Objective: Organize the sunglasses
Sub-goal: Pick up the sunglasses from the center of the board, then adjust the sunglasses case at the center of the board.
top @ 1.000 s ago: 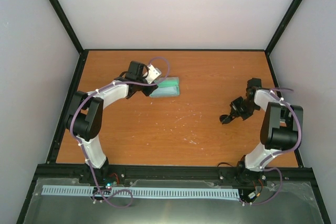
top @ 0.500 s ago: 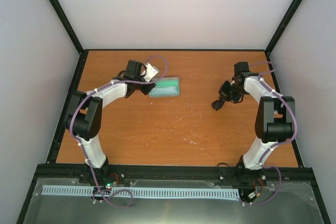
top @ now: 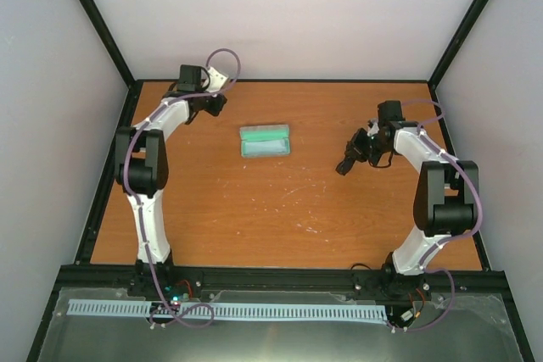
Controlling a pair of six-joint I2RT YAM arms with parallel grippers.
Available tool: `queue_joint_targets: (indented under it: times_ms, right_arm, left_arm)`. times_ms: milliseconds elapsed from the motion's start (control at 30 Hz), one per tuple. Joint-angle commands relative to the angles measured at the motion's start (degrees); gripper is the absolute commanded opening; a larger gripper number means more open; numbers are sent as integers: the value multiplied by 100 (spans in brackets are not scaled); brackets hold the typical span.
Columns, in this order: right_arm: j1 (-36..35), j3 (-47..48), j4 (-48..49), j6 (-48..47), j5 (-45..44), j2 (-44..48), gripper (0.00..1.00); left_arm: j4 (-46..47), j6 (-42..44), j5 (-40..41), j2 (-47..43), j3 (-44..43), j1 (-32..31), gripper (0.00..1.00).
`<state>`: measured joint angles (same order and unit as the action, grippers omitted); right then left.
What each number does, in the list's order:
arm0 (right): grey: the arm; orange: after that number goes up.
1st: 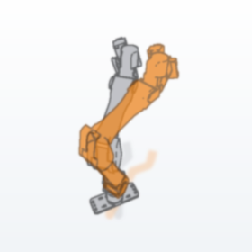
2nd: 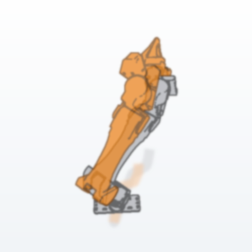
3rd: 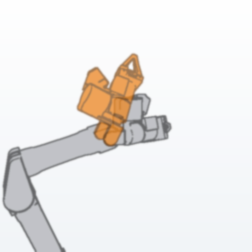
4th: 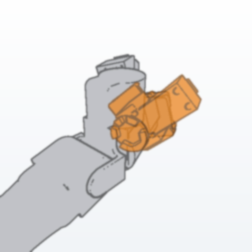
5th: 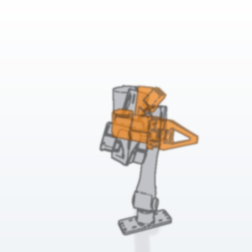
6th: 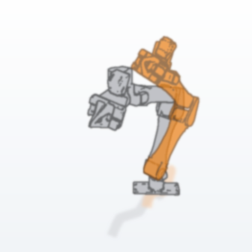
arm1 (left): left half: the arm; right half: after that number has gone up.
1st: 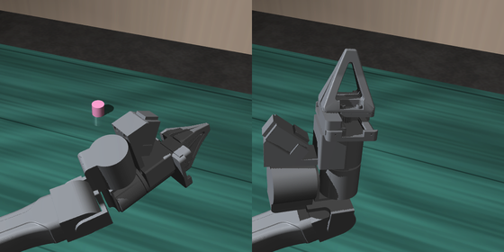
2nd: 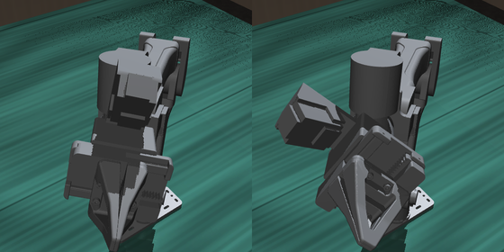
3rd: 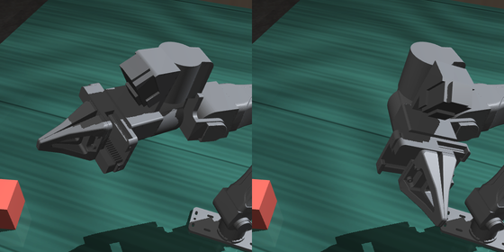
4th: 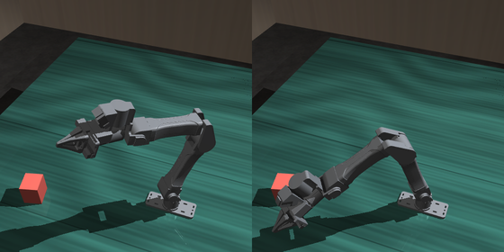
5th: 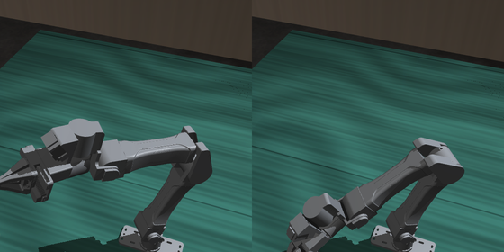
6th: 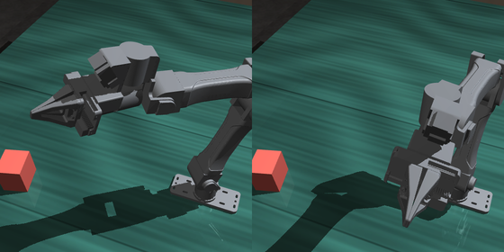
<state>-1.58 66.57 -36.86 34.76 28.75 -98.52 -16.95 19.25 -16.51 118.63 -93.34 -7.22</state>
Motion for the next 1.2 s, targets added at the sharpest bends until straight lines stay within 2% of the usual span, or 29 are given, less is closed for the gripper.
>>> queue_joint_targets:
  times_ms: [0,67,233,600,1167]
  right_arm:
    - [-128,29,317,40,290,271,3]
    - [-168,84,378,75,339,298,3]
    - [-218,148,475,92,489,252,3]
    - [-334,137,795,198,743,63,3]
    - [-1047,421,1757,657,638,-639,3]
  left_arm:
    - [-958,293,-591,790,-899,-69,20]
    - [-1216,329,-717,997,-1098,-75,19]
    - [-1386,401,-934,978,-799,-125,19]
    - [-1075,257,-1123,434,540,-521,19]
    - [-610,-573,-1427,8,1146,-1045,19]
